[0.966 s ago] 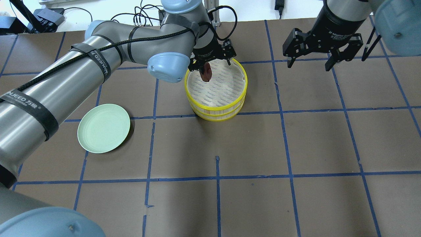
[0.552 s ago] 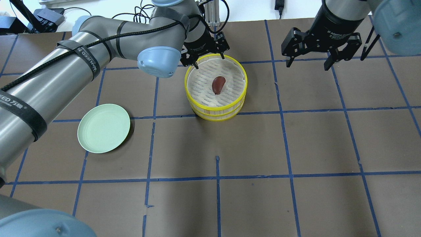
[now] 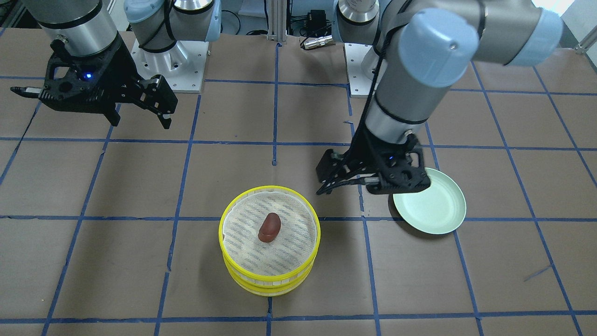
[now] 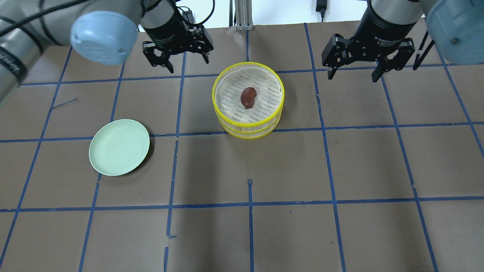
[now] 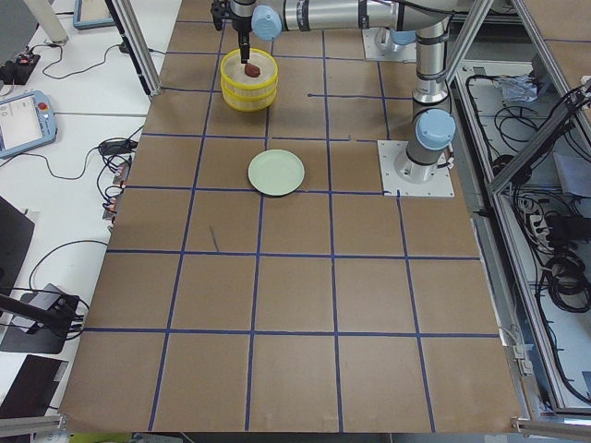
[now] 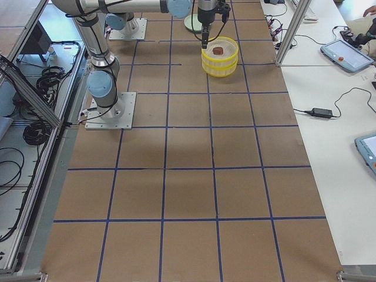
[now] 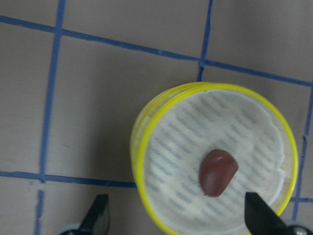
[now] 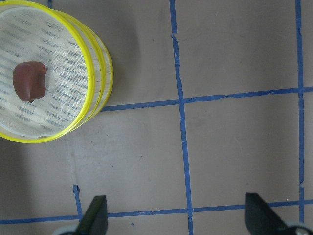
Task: Stack buns with steamer
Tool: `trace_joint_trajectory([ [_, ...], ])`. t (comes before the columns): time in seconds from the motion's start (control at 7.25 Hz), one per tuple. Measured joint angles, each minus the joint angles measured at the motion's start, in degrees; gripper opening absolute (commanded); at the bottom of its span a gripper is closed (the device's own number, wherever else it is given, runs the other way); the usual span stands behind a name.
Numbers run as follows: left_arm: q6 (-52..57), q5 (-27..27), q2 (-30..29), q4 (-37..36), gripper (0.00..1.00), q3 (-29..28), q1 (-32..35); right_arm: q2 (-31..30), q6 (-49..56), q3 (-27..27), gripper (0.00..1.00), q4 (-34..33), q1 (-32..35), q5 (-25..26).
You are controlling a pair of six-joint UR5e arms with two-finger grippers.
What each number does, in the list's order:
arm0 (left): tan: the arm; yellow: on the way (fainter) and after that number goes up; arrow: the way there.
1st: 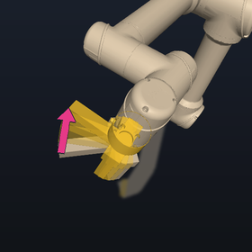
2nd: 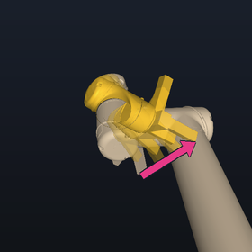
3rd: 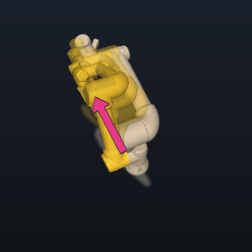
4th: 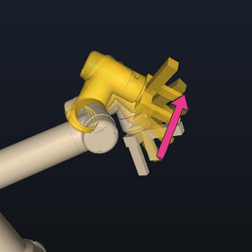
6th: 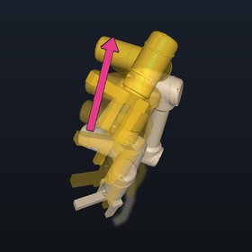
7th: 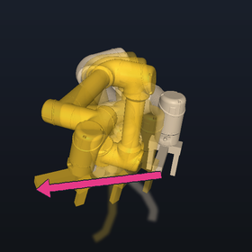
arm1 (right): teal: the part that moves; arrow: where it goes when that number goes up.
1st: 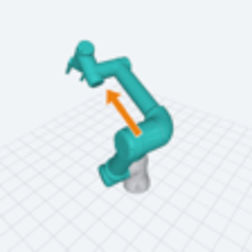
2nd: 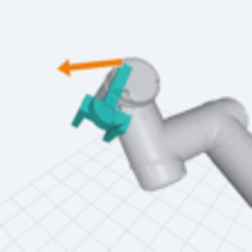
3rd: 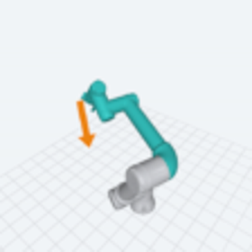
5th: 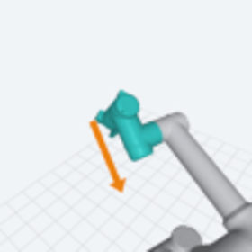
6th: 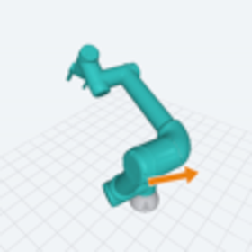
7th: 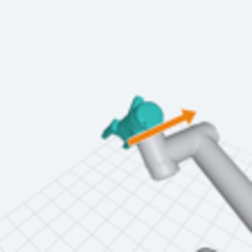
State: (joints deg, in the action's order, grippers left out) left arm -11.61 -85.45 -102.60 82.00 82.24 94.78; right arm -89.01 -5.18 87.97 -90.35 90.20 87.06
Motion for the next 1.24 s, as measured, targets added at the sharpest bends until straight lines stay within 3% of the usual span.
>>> trace_joint_trajectory([
  [0.14,3.5,-3.9,4.0,6.5,0.99,1.2,-1.3,0.0,-0.1,-0.1,1.0,0.9,0.3,0.5],
  [0.41,5.8,-6.3,9.9,13.3,0.99,3.3,-1.5,-0.2,-0.5,-0.1,1.0,1.5,0.6,0.9],
  [1.24,6.7,-5.4,11.1,15.2,1.0,3.5,-1.0,-0.3,-0.7,0.0,1.0,0.9,0.7,1.7],
])
